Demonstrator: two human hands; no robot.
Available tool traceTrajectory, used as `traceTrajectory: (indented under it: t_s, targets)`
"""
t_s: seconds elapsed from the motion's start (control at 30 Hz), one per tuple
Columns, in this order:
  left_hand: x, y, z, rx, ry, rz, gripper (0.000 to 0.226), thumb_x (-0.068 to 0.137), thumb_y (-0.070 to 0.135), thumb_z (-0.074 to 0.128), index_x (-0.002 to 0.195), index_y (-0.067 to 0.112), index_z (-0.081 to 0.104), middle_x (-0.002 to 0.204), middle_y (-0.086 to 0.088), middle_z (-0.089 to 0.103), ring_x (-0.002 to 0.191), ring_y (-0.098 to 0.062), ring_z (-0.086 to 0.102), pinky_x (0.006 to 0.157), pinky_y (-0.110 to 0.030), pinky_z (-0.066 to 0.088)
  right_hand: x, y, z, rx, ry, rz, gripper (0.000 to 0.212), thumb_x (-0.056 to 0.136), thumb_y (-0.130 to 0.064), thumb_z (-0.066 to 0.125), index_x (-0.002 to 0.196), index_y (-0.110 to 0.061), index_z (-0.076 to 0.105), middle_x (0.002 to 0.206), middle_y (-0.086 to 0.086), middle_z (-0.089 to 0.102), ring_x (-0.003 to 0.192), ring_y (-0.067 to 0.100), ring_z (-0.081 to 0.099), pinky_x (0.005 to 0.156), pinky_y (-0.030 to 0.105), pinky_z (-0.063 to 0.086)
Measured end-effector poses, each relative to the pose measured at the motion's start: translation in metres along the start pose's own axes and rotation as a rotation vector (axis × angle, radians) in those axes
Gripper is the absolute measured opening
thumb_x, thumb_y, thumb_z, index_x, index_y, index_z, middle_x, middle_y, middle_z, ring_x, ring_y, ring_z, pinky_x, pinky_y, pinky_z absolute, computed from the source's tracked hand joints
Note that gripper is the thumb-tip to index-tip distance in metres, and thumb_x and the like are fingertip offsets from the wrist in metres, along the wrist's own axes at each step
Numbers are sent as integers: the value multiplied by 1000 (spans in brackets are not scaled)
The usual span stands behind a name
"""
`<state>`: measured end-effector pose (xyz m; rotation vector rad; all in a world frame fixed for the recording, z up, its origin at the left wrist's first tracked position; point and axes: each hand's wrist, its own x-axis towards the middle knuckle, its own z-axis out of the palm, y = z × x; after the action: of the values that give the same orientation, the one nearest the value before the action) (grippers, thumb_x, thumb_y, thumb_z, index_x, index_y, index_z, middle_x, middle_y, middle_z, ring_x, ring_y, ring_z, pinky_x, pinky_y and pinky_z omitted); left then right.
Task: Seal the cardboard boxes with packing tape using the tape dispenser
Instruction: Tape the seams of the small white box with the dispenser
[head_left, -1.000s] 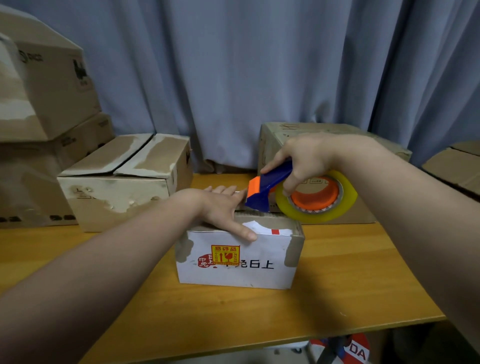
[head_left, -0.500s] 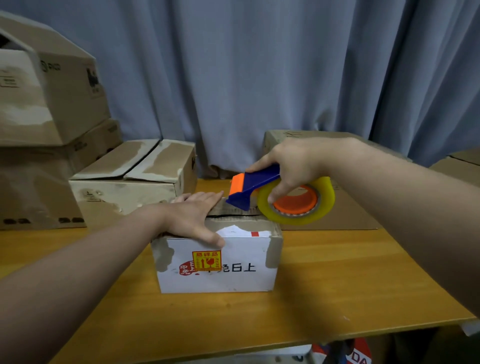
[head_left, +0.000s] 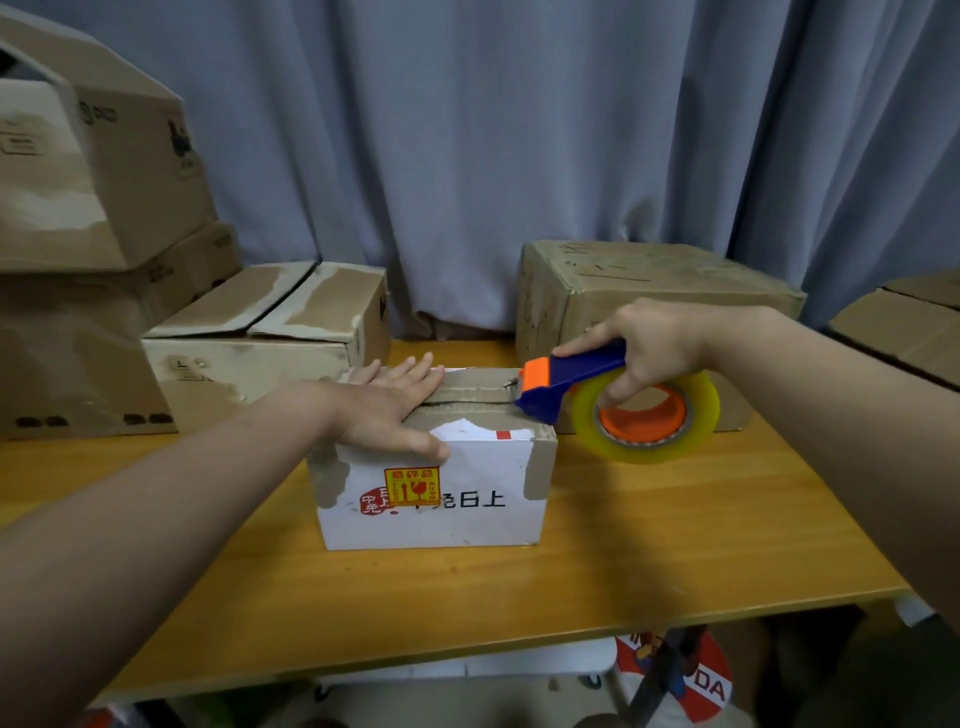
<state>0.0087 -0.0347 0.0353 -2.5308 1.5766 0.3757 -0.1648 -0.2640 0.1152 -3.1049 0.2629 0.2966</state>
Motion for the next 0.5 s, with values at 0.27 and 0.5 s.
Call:
traceTrajectory:
  t_s: [0.27, 0.5]
  targets:
    - [26, 72, 8, -147, 136, 191, 109, 66, 89, 34, 153, 27, 11, 160, 2, 7, 146, -18, 10, 118, -44, 17, 11, -7, -3, -61, 36, -11, 68, 78, -41, 75, 138, -44, 43, 111, -11, 54, 96, 10, 52, 69, 19, 39]
    - [-26, 1, 12, -79, 58, -70, 122, 64, 91, 31, 152, 14, -5, 159, -3, -12, 147, -17, -2, 116, -30, 4, 8, 4, 9, 77, 50, 5, 70, 76, -42, 76, 138, -44, 43, 116, -8, 56, 98, 13, 54, 77, 24, 44]
